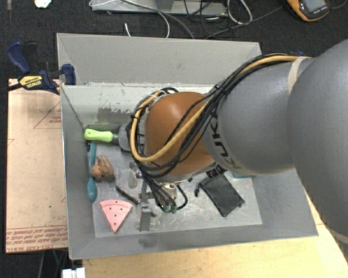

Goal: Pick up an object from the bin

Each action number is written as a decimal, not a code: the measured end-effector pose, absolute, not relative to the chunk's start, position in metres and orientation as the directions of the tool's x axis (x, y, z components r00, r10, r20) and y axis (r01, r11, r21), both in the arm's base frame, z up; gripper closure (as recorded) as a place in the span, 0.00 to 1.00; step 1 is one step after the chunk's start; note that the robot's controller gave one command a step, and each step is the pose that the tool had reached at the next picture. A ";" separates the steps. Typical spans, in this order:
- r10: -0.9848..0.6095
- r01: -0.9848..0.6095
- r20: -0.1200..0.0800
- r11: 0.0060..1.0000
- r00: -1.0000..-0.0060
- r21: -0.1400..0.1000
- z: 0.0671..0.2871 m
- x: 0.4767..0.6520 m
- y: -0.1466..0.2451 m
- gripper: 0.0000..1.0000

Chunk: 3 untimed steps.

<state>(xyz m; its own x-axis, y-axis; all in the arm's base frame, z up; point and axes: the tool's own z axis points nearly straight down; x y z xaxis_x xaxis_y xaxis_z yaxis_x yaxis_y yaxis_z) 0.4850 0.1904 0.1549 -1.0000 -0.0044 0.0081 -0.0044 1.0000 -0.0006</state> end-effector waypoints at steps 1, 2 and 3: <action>0.000 0.000 0.001 1.000 -1.000 0.001 0.159 0.487 0.190 0.00; 0.101 0.101 -0.005 0.995 -0.995 0.005 0.124 0.512 0.192 0.00; 0.148 0.148 0.000 0.989 -0.989 0.004 0.095 0.514 0.181 0.00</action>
Offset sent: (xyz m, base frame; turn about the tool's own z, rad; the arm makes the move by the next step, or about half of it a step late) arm 0.0409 0.0021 -0.0638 0.1801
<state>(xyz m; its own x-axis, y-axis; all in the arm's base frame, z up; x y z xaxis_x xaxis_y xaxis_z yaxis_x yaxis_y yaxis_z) 0.5141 0.1811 0.0949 -0.9889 0.1483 -0.0003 0.1483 0.9889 0.0036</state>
